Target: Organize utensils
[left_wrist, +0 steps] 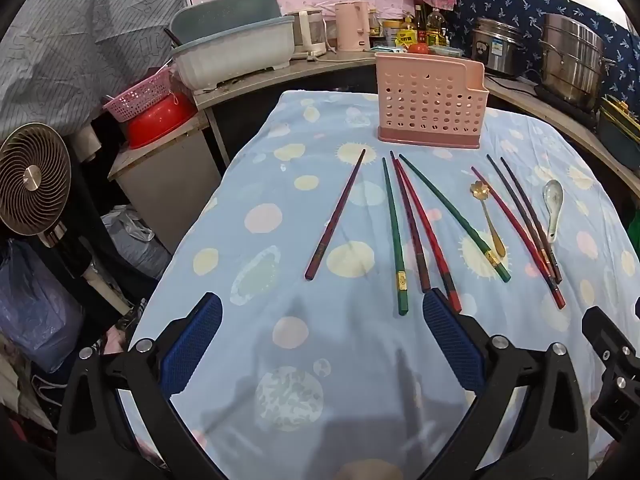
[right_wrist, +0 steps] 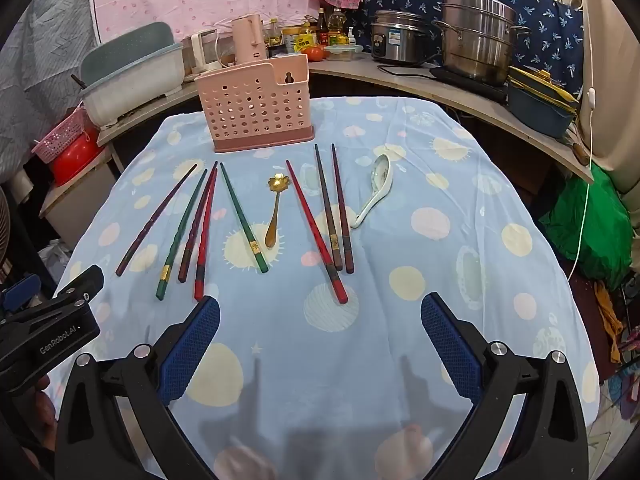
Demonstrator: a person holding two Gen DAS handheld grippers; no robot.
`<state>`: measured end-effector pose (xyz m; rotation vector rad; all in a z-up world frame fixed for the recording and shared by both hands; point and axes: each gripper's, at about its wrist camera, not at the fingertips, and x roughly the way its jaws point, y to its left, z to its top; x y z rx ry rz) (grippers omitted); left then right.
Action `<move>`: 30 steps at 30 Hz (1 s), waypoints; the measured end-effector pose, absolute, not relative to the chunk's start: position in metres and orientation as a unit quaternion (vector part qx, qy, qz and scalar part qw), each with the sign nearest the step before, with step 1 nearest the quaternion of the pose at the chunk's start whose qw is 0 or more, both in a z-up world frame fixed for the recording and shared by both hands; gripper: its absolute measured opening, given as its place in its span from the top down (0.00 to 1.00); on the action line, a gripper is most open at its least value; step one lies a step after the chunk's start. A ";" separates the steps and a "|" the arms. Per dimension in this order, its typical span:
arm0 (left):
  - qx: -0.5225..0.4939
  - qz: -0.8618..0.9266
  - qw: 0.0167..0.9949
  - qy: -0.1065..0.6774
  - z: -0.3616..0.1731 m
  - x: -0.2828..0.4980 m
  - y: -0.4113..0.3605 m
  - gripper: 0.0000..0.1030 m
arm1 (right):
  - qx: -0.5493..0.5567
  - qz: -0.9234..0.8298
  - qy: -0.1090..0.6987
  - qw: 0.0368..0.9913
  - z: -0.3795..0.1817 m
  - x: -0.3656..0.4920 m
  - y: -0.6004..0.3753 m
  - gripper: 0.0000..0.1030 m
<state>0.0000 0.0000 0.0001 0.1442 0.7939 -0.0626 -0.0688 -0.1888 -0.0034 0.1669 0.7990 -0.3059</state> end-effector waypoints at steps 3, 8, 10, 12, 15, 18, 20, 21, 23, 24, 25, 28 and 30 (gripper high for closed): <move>0.068 -0.035 0.921 0.383 0.001 -0.001 -0.001 0.07 | 0.083 -0.146 0.385 0.908 -0.003 -0.069 -0.189 0.06; 0.068 -0.034 0.918 0.389 0.001 0.000 -0.001 0.07 | 0.082 -0.146 0.384 0.908 -0.002 -0.070 -0.189 0.06; 0.067 -0.036 0.921 0.381 0.000 -0.005 0.001 0.07 | 0.081 -0.146 0.385 0.908 -0.002 -0.070 -0.189 0.06; 0.071 -0.036 0.919 0.385 0.002 -0.004 -0.002 0.07 | 0.082 -0.147 0.383 0.908 -0.002 -0.070 -0.189 0.06; 0.071 -0.036 0.920 0.384 0.002 -0.005 -0.003 0.07 | 0.081 -0.147 0.382 0.909 -0.003 -0.069 -0.190 0.06; 0.072 -0.037 0.920 0.383 0.002 -0.006 -0.005 0.07 | 0.081 -0.146 0.382 0.909 -0.004 -0.068 -0.190 0.06; 0.072 -0.037 0.920 0.384 0.002 -0.007 -0.006 0.07 | 0.080 -0.146 0.382 0.909 -0.004 -0.067 -0.190 0.06; 0.069 -0.039 0.919 0.385 0.005 0.000 -0.002 0.07 | 0.080 -0.147 0.381 0.909 0.001 -0.068 -0.186 0.06; 0.069 -0.038 0.919 0.385 0.005 0.000 -0.002 0.07 | 0.080 -0.147 0.380 0.910 0.003 -0.068 -0.186 0.06; 0.070 -0.038 0.919 0.385 0.005 0.001 -0.003 0.07 | 0.080 -0.146 0.380 0.910 0.003 -0.068 -0.187 0.06; 0.069 -0.038 0.920 0.385 0.005 0.000 -0.002 0.07 | 0.080 -0.145 0.379 0.910 0.003 -0.068 -0.184 0.06; 0.069 -0.038 0.920 0.385 0.006 0.001 -0.003 0.07 | 0.078 -0.146 0.379 0.910 0.004 -0.067 -0.184 0.06; 0.069 -0.038 0.920 0.385 0.005 0.001 -0.004 0.07 | 0.078 -0.148 0.379 0.910 0.004 -0.067 -0.185 0.06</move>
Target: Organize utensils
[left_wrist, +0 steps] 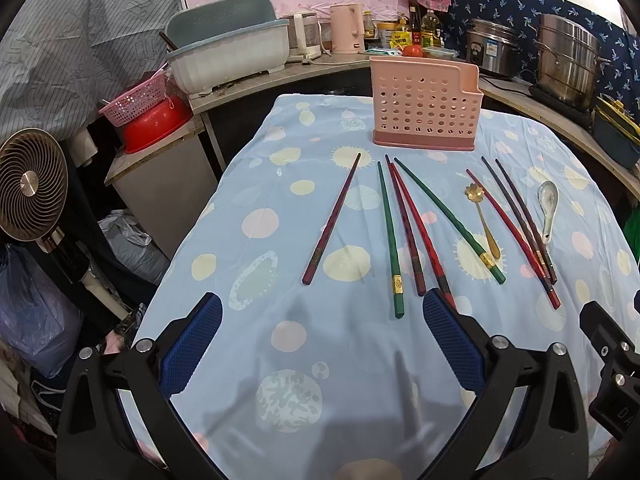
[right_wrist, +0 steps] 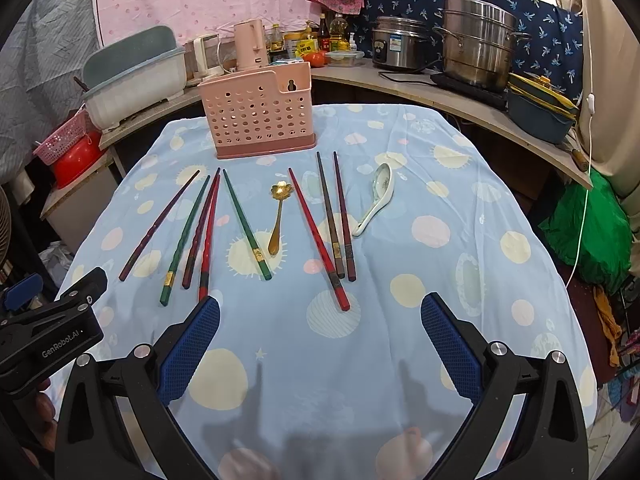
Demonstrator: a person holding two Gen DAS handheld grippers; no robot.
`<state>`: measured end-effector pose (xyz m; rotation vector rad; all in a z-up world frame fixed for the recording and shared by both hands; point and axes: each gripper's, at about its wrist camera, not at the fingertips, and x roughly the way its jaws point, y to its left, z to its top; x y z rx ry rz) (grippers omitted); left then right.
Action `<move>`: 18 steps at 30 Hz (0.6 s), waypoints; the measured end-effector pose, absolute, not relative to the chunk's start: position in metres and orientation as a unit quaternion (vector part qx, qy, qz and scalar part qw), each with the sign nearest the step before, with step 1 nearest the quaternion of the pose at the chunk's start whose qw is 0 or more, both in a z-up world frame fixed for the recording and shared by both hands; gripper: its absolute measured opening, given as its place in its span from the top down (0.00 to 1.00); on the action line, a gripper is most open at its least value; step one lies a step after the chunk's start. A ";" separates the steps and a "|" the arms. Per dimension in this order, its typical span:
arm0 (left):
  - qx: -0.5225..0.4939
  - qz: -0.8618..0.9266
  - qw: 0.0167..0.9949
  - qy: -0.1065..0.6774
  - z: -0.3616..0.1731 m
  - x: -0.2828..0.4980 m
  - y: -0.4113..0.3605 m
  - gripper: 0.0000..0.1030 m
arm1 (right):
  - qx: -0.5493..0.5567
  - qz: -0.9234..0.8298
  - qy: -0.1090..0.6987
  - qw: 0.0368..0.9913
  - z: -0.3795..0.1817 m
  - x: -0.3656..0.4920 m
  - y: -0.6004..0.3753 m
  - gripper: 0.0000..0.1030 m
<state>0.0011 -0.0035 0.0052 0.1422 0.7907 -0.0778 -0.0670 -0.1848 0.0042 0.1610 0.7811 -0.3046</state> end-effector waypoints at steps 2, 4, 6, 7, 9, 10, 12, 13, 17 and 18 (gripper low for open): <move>0.069 -0.039 0.920 0.385 0.005 0.001 -0.003 0.07 | 0.077 -0.149 0.378 0.910 0.005 -0.067 -0.185 0.06; 0.069 -0.040 0.920 0.384 0.005 0.002 -0.002 0.07 | 0.077 -0.149 0.376 0.911 0.001 -0.068 -0.183 0.06; 0.069 -0.039 0.920 0.384 0.005 0.003 -0.003 0.07 | 0.077 -0.149 0.375 0.912 0.001 -0.068 -0.184 0.06; 0.069 -0.039 0.920 0.384 0.005 0.001 -0.002 0.07 | 0.077 -0.149 0.375 0.912 0.002 -0.068 -0.184 0.06; 0.069 -0.038 0.920 0.384 0.006 0.002 -0.003 0.07 | 0.078 -0.149 0.375 0.912 0.002 -0.068 -0.184 0.06; 0.069 -0.038 0.920 0.384 0.006 0.002 -0.003 0.07 | 0.078 -0.148 0.375 0.912 0.002 -0.068 -0.185 0.06; 0.070 -0.039 0.920 0.384 0.005 0.001 -0.002 0.07 | 0.078 -0.149 0.375 0.912 0.002 -0.068 -0.184 0.06; 0.070 -0.039 0.920 0.384 0.006 0.002 -0.003 0.07 | 0.079 -0.149 0.374 0.912 0.003 -0.068 -0.184 0.06; 0.071 -0.038 0.920 0.384 0.007 0.005 -0.004 0.07 | 0.077 -0.150 0.374 0.912 0.003 -0.067 -0.184 0.06; 0.070 -0.039 0.920 0.384 0.008 0.005 -0.004 0.07 | 0.077 -0.150 0.374 0.912 0.003 -0.067 -0.184 0.06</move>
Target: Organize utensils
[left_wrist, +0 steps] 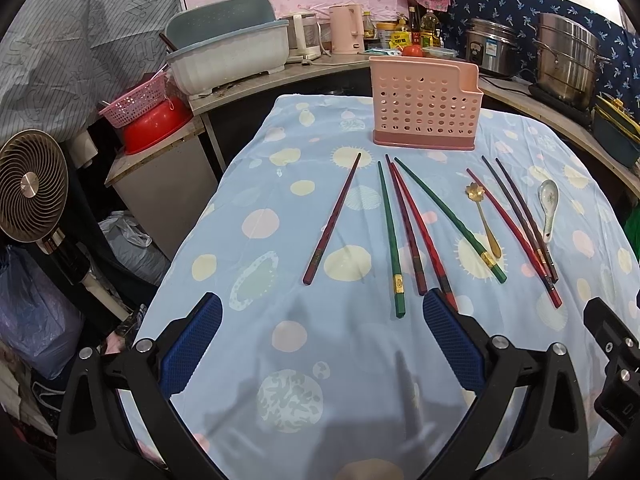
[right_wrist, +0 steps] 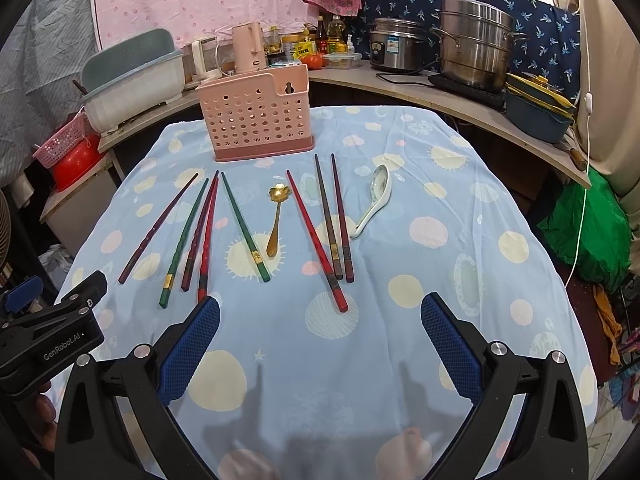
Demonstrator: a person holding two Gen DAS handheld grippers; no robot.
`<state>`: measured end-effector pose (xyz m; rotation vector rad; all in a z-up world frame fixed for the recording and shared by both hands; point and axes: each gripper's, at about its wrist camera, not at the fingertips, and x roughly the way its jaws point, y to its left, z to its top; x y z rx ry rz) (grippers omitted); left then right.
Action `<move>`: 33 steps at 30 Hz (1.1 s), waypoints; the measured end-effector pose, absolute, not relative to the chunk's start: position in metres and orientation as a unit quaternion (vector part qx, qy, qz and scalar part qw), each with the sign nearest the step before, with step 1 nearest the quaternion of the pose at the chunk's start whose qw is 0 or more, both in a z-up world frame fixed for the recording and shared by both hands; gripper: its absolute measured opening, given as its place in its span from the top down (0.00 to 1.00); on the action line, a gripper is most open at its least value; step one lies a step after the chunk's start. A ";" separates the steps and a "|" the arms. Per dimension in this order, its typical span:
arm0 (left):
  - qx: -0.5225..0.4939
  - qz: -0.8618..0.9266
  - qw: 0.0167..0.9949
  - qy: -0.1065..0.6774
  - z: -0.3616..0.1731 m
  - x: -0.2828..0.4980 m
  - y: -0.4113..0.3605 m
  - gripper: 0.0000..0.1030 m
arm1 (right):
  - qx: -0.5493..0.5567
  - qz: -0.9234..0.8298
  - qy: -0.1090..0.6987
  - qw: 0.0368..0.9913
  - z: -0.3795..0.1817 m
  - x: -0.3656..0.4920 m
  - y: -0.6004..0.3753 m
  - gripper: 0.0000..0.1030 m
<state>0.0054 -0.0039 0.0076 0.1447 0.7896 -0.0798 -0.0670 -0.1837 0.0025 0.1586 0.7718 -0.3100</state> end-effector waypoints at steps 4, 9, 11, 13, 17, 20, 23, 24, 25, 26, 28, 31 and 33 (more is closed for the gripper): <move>0.069 -0.041 0.920 0.384 0.006 0.001 -0.002 0.07 | 0.080 -0.151 0.374 0.911 0.002 -0.068 -0.186 0.06; 0.069 -0.041 0.919 0.386 0.009 0.002 -0.002 0.07 | 0.079 -0.154 0.373 0.912 0.002 -0.068 -0.187 0.06; 0.069 -0.041 0.919 0.386 0.010 0.003 -0.001 0.07 | 0.079 -0.154 0.372 0.912 0.002 -0.068 -0.187 0.06; 0.070 -0.042 0.919 0.385 0.006 0.002 0.003 0.07 | 0.078 -0.156 0.371 0.912 0.002 -0.069 -0.187 0.06; 0.070 -0.042 0.919 0.385 0.004 0.001 0.004 0.07 | 0.078 -0.158 0.369 0.913 0.003 -0.070 -0.188 0.06; 0.071 -0.042 0.919 0.385 0.003 0.002 0.006 0.07 | 0.078 -0.158 0.369 0.913 0.003 -0.070 -0.188 0.06; 0.071 -0.042 0.919 0.385 0.004 0.001 0.003 0.07 | 0.078 -0.158 0.369 0.913 0.003 -0.070 -0.188 0.06; 0.071 -0.042 0.920 0.384 0.003 0.000 0.002 0.07 | 0.078 -0.157 0.369 0.913 0.003 -0.070 -0.188 0.06; 0.071 -0.042 0.919 0.384 0.003 0.001 0.002 0.07 | 0.078 -0.157 0.369 0.913 0.002 -0.070 -0.188 0.06; 0.071 -0.042 0.919 0.384 0.003 0.001 0.002 0.07 | 0.079 -0.156 0.369 0.913 0.003 -0.070 -0.188 0.06; 0.071 -0.042 0.919 0.385 0.003 0.001 0.003 0.07 | 0.079 -0.155 0.370 0.913 0.003 -0.069 -0.188 0.06; 0.071 -0.042 0.919 0.384 0.003 0.001 0.002 0.07 | 0.079 -0.155 0.370 0.913 0.003 -0.070 -0.188 0.06; 0.071 -0.042 0.920 0.384 0.003 0.000 0.001 0.07 | 0.080 -0.155 0.370 0.913 0.003 -0.070 -0.188 0.06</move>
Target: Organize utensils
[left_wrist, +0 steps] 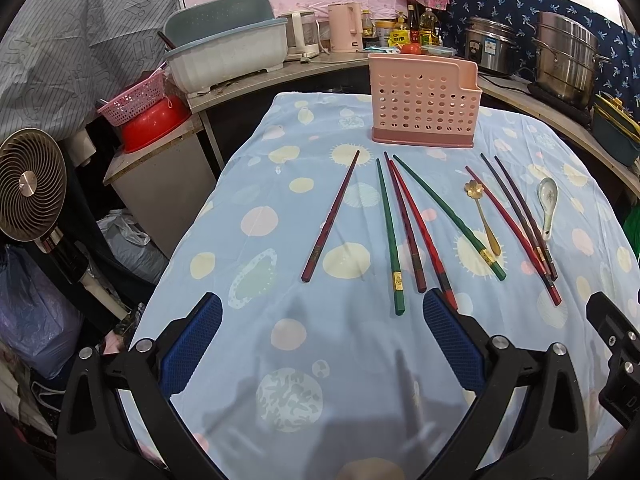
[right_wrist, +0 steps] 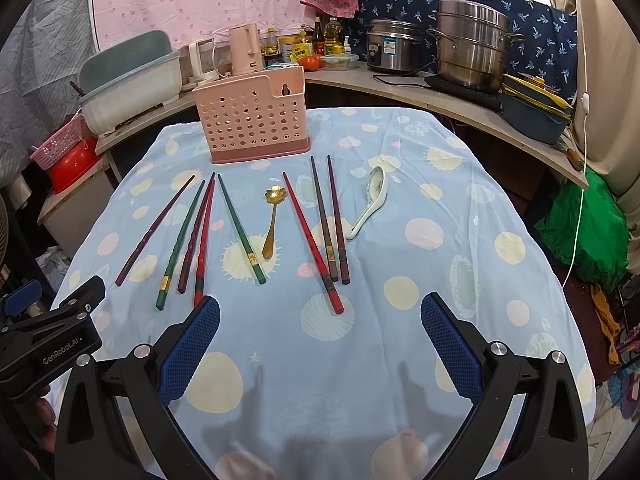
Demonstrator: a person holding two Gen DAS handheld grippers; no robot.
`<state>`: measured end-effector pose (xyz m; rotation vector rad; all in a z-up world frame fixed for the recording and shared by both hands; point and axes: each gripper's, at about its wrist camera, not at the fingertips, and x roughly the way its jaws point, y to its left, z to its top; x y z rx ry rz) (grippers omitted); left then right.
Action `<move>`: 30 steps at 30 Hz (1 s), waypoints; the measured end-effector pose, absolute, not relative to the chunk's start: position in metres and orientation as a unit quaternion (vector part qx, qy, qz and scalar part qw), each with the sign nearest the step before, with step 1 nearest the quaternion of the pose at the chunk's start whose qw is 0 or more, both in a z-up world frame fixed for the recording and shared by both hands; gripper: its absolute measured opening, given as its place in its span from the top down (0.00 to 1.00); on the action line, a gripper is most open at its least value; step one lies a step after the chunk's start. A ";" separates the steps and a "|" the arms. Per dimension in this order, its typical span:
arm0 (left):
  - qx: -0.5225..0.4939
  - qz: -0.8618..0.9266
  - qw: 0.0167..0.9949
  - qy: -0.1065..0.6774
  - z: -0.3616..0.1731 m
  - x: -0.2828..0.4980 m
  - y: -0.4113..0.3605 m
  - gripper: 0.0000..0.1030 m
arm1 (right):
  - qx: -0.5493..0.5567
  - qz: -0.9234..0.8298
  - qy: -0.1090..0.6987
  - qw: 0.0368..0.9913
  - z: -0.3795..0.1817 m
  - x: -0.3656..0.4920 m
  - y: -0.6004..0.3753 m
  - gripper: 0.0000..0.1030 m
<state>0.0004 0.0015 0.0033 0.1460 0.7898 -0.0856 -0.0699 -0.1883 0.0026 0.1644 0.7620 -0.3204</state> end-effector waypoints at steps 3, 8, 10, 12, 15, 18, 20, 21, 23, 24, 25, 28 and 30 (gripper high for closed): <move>0.070 -0.042 0.919 0.385 0.003 0.001 0.003 0.07 | 0.079 -0.157 0.370 0.912 0.003 -0.070 -0.188 0.06; 0.071 -0.041 0.920 0.384 0.003 0.000 0.001 0.07 | 0.080 -0.157 0.370 0.912 0.003 -0.070 -0.189 0.06; 0.071 -0.041 0.920 0.384 0.003 0.000 0.001 0.07 | 0.080 -0.159 0.370 0.912 0.003 -0.070 -0.189 0.06; 0.071 -0.041 0.920 0.384 0.003 0.000 0.001 0.07 | 0.082 -0.160 0.370 0.912 0.003 -0.070 -0.191 0.06; 0.071 -0.042 0.919 0.385 0.003 0.000 0.001 0.07 | 0.083 -0.161 0.370 0.911 0.003 -0.070 -0.192 0.06; 0.070 -0.041 0.920 0.384 0.003 0.001 0.001 0.07 | 0.083 -0.161 0.370 0.911 0.003 -0.070 -0.192 0.06; 0.070 -0.041 0.919 0.385 0.003 0.001 0.001 0.07 | 0.083 -0.161 0.370 0.911 0.003 -0.070 -0.192 0.06; 0.070 -0.041 0.919 0.385 0.003 0.000 0.001 0.07 | 0.083 -0.161 0.370 0.911 0.003 -0.070 -0.192 0.06; 0.068 -0.040 0.919 0.386 0.002 0.001 0.002 0.07 | 0.084 -0.161 0.370 0.911 0.003 -0.070 -0.193 0.06; 0.067 -0.040 0.919 0.386 0.000 0.001 0.003 0.07 | 0.084 -0.161 0.370 0.911 0.003 -0.070 -0.194 0.06; 0.066 -0.039 0.919 0.387 0.000 0.001 0.004 0.07 | 0.084 -0.162 0.370 0.911 0.002 -0.070 -0.194 0.06; 0.062 -0.038 0.918 0.390 -0.003 0.005 0.007 0.07 | 0.086 -0.164 0.372 0.910 0.001 -0.069 -0.198 0.06; 0.060 -0.036 0.917 0.392 -0.005 0.007 0.010 0.07 | 0.086 -0.167 0.373 0.909 0.000 -0.068 -0.200 0.06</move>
